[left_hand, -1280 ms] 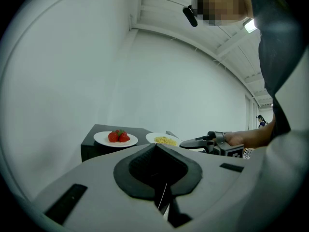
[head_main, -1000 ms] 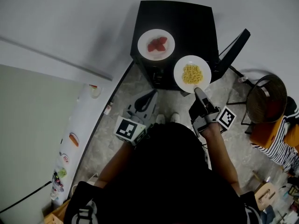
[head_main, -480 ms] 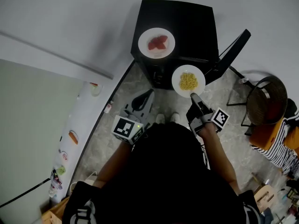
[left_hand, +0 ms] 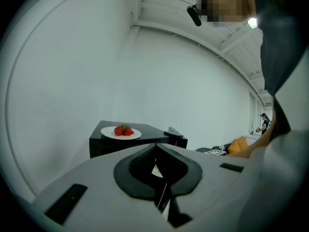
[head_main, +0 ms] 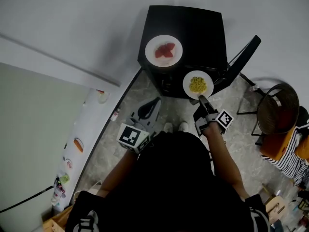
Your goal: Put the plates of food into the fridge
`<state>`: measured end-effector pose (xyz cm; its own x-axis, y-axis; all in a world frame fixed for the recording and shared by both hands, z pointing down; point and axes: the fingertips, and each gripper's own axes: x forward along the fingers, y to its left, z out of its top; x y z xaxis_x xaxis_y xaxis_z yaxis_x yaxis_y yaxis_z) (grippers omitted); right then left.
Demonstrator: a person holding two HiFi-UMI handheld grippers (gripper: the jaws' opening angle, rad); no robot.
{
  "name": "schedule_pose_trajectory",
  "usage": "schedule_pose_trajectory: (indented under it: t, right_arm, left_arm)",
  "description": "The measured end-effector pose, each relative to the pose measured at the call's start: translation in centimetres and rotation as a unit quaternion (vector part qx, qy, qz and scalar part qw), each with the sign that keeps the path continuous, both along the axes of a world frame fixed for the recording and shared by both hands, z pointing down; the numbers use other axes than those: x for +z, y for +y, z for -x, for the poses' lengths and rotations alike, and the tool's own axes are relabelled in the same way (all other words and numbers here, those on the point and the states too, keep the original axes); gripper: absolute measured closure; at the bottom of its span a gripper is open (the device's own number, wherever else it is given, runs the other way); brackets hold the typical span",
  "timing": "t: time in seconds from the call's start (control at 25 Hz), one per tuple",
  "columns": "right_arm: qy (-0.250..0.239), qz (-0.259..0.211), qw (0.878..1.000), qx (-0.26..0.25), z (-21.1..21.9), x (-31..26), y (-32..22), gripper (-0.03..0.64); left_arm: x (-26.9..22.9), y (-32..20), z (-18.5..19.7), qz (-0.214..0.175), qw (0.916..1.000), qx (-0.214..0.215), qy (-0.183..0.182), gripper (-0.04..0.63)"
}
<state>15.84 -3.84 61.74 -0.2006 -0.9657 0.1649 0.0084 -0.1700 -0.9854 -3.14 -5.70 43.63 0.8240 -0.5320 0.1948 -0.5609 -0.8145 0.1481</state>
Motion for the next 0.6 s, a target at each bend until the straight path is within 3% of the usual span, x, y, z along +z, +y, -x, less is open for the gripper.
schedule_pose_trajectory:
  t: [0.6]
  right_arm:
    - [-0.017, 0.025, 0.999, 0.023, -0.8, 3.0, -3.7, 0.577]
  left_arm:
    - [0.0, -1.4, -0.4, -0.008, 0.9998, -0.005, -0.020, 0.572]
